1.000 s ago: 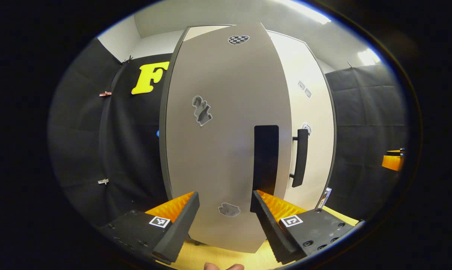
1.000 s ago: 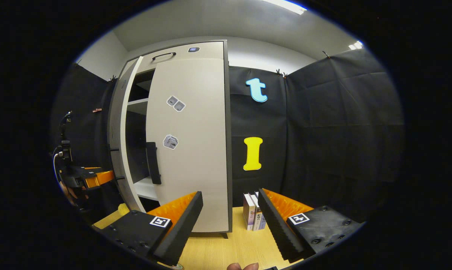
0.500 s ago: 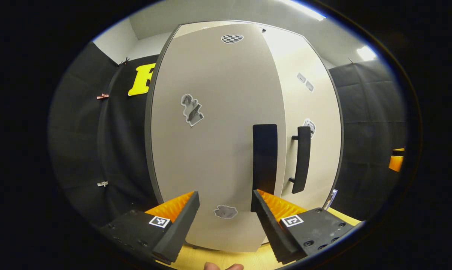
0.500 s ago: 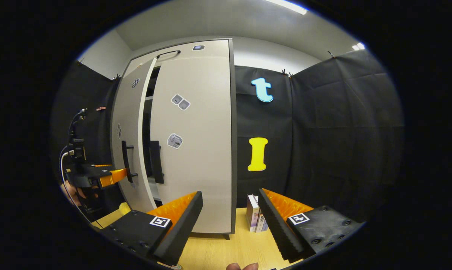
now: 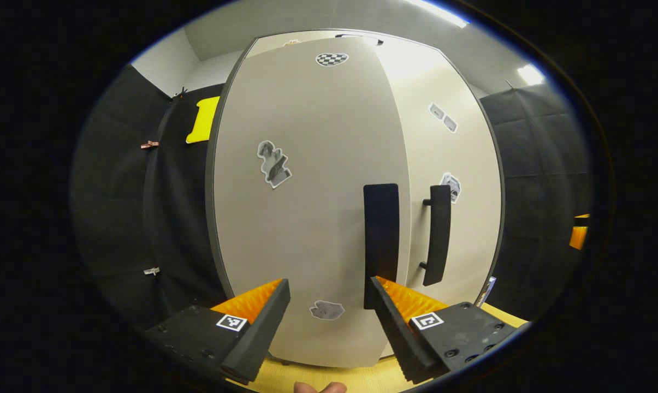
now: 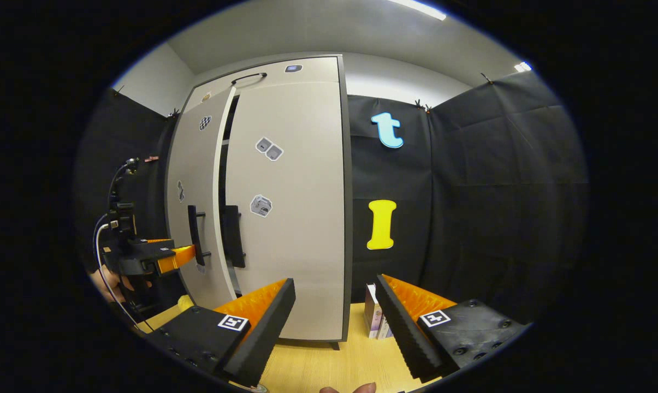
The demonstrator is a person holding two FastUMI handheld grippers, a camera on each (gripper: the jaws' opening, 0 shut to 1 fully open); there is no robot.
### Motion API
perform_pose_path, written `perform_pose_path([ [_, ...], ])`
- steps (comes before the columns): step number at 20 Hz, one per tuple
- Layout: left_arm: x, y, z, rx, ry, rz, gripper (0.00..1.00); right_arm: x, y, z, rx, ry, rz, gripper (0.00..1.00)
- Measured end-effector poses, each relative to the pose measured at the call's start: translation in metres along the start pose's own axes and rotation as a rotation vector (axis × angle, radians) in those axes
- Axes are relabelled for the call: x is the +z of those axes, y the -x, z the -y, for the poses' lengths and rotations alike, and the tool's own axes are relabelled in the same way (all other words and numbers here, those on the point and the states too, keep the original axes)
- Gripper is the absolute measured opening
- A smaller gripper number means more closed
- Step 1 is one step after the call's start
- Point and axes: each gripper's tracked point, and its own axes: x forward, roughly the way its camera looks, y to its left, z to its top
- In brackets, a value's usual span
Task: Grasp the bottle in the cabinet with the left hand and place it on the coaster, then close the right door with the right hand and the left door with the left hand.
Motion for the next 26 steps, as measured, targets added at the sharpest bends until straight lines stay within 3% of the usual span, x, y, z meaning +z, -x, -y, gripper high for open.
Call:
perform_pose_path([
  [14, 0.018, 0.101, -0.032, 0.019, 0.008, 0.023, 0.94, 0.014, 0.023, -0.045, 0.047, 0.022, 0.036, 0.98],
  [26, 0.025, 0.186, -0.074, 0.097, 0.023, 0.048, 0.94, 0.027, 0.066, -0.093, 0.054, -0.008, 0.093, 0.98],
])
